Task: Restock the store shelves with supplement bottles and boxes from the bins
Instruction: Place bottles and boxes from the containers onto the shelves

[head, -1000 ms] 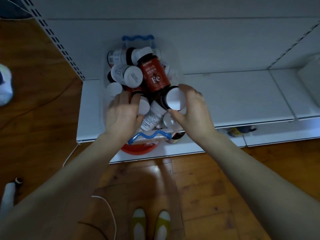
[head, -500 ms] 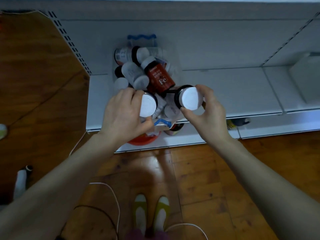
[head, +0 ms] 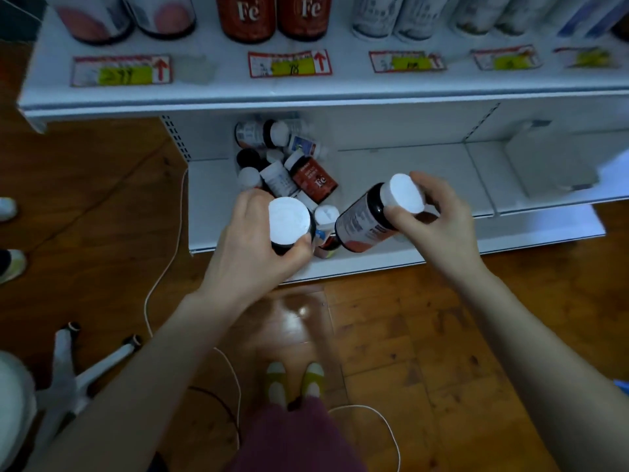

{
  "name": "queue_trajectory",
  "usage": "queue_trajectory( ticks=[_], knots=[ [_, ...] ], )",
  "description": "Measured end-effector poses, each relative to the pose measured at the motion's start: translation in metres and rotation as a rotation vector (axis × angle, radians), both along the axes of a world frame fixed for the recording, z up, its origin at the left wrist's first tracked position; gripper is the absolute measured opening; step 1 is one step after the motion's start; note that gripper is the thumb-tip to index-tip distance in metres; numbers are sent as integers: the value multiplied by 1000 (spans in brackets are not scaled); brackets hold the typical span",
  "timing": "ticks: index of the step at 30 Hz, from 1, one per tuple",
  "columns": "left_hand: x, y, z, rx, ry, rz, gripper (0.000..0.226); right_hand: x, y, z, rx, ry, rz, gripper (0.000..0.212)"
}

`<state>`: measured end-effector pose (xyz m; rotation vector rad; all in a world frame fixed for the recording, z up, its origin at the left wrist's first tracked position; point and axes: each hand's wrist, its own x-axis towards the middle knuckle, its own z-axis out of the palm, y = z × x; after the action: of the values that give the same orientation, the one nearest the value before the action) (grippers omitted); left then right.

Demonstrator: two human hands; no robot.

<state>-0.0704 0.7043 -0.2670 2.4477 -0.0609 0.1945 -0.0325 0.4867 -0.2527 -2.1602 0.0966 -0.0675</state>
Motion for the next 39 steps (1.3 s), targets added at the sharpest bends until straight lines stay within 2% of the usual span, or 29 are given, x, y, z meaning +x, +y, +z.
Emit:
queue_trajectory(
  ticks=[6,10,18,21,24,33,36,39],
  knots=[
    [-8,9,54,-125,-77,82,75,5,14,58,29,-85,5,25],
    [-9,16,87,-191,-143,122,70,7,26,92,79,-118,-5,16],
    [-23,30,127,-247,-223,217,67,19,51,135,179,-18,74,58],
    [-25,38,142,-204,-260,217,73,23,57,146,185,-36,120,49],
    [-25,46,154,-194,-308,206,69,29,64,152,175,-89,139,39],
    [-16,49,167,-187,-326,312,63,68,99,187,37,-192,414,32],
    [-10,53,172,-203,-357,403,63,92,117,205,32,-224,474,37],
    [-4,56,176,-212,-371,513,59,114,137,217,77,-199,534,54]
  ],
)
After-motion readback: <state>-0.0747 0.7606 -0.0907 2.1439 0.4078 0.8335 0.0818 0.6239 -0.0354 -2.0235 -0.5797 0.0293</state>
